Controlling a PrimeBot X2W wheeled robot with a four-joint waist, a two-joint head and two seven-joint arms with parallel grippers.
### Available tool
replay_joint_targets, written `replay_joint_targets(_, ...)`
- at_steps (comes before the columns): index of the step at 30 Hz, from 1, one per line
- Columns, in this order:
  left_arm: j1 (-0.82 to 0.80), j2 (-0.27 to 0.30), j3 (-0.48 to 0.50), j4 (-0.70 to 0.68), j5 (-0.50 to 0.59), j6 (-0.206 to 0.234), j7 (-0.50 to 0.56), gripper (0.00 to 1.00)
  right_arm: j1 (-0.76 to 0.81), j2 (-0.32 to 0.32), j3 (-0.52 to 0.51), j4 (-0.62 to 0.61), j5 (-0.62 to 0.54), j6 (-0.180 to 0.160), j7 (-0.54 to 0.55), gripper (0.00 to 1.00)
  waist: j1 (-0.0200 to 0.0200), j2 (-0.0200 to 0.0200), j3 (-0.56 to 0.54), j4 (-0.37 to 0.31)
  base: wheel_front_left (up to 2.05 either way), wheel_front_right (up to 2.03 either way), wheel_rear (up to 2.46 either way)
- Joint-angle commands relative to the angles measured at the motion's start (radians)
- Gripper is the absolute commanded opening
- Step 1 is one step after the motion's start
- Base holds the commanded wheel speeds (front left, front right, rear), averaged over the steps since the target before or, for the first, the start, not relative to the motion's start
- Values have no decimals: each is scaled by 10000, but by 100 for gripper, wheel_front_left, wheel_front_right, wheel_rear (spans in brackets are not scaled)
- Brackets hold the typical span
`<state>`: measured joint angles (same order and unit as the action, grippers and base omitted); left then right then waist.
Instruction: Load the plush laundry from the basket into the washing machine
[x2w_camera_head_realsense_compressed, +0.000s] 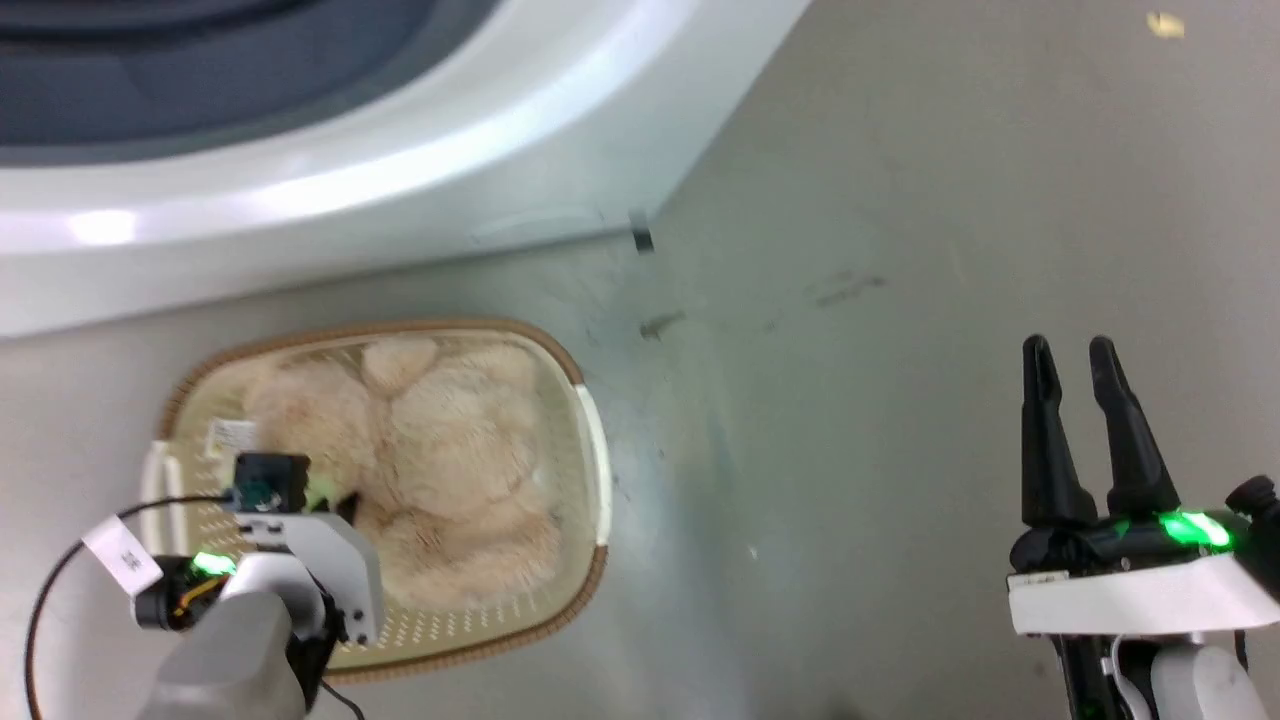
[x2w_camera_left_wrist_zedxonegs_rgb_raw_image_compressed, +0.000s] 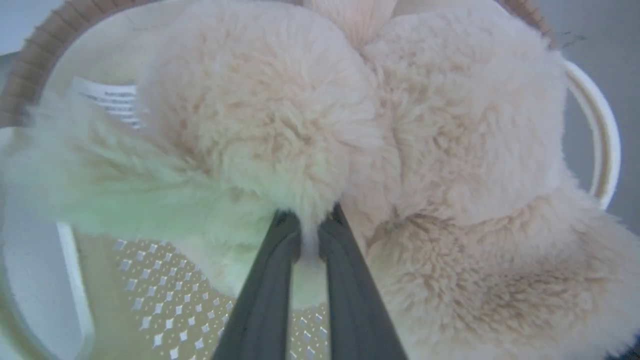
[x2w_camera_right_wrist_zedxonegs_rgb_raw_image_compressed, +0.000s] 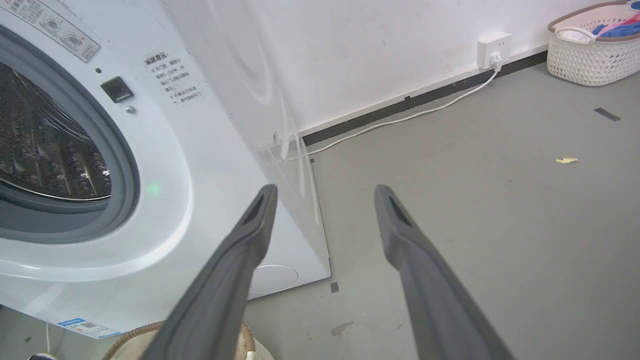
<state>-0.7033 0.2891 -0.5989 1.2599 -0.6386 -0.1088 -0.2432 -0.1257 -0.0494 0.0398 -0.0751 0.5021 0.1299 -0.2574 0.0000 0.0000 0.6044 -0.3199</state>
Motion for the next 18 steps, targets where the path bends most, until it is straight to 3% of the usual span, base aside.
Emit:
replay_joint_targets(1, 262, -55, -33, -199, 108, -58, -136, 0, 169, -8, -53, 35, -174, 8, -44, 100, 0, 0, -938, 436, 0, 0, 0)
replay_joint_targets(6, 1010, -92, 132, -1211, 343, 103, -179, 0, 529, -8, -192, 100, -494, 8, -44, 100, 0, 0, -1995, 823, 0, 0, 0)
replay_joint_targets(14, 2773, -268, 942, -3917, 1311, 719, -183, 0, 1167, -8, -498, 239, -737, 8, -44, 100, 0, 0, -3645, 1484, 0, 0, 0)
replay_joint_targets(18, 3685, -332, 1473, -5255, 1928, 752, -184, 0, 1427, -8, -526, 285, -767, 8, -44, 100, 0, 0, -4237, 1711, 0, 0, 0)
